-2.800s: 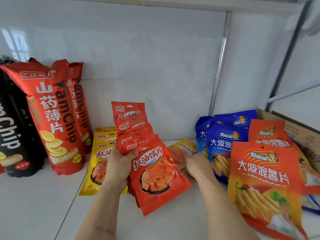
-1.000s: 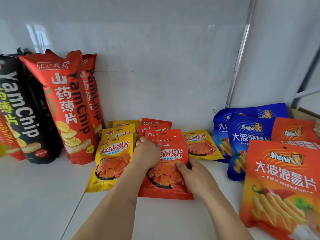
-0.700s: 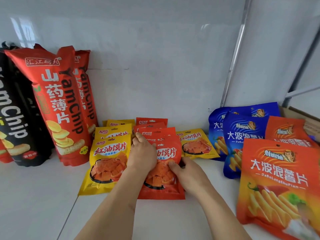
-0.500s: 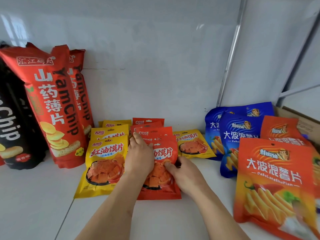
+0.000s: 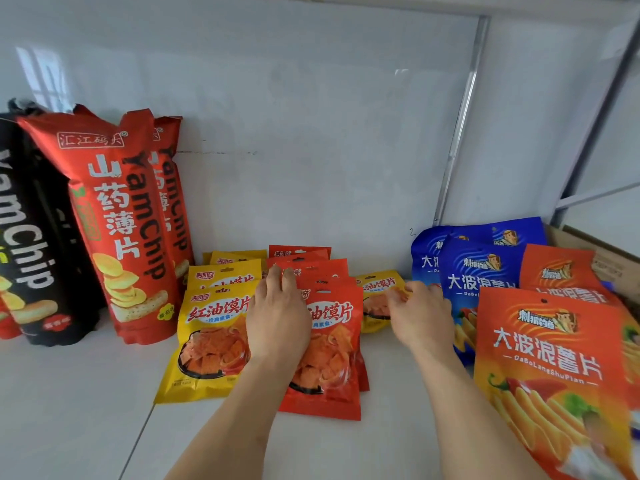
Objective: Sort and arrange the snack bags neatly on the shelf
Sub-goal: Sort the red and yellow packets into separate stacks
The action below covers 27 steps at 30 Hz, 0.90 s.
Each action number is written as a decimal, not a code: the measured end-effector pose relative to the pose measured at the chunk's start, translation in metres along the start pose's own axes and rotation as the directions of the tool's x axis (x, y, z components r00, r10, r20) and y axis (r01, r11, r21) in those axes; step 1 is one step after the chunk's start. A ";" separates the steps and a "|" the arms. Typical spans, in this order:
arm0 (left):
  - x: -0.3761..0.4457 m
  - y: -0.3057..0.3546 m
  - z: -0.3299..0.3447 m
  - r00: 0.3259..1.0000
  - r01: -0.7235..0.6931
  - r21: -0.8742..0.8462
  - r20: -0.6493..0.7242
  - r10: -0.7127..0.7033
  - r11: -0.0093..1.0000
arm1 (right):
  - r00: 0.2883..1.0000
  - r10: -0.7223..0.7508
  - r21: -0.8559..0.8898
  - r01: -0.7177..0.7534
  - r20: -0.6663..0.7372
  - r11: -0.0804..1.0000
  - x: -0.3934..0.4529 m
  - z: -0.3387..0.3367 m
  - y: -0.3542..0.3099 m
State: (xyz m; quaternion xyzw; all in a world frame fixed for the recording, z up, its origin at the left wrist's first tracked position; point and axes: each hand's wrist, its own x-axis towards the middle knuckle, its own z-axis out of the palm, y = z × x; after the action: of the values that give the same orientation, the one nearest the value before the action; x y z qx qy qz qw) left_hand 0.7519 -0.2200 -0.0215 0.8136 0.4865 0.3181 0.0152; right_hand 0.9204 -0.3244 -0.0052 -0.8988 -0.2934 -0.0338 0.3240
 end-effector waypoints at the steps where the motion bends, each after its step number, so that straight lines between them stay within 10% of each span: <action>1: 0.000 0.000 0.001 0.999 -0.020 0.009 -0.033 0.020 1.000 | 1.000 0.000 -0.072 0.000 -0.001 0.997 0.006 0.002 0.001; 12: -0.016 0.024 0.003 0.782 -0.492 0.171 -0.344 0.519 0.854 | 0.982 0.120 -0.160 -0.096 0.146 0.982 0.031 0.027 0.008; 27: -0.041 0.036 0.006 0.843 -0.436 0.059 -0.325 0.430 0.898 | 0.944 0.112 -0.162 -0.063 0.311 0.985 0.029 0.012 0.018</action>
State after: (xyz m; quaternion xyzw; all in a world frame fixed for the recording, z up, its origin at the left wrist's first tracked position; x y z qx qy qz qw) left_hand 0.7697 -0.2697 -0.0345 0.8372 0.2833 0.4489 -0.1314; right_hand 0.9525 -0.3138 -0.0180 -0.9263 -0.2984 0.1044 0.2048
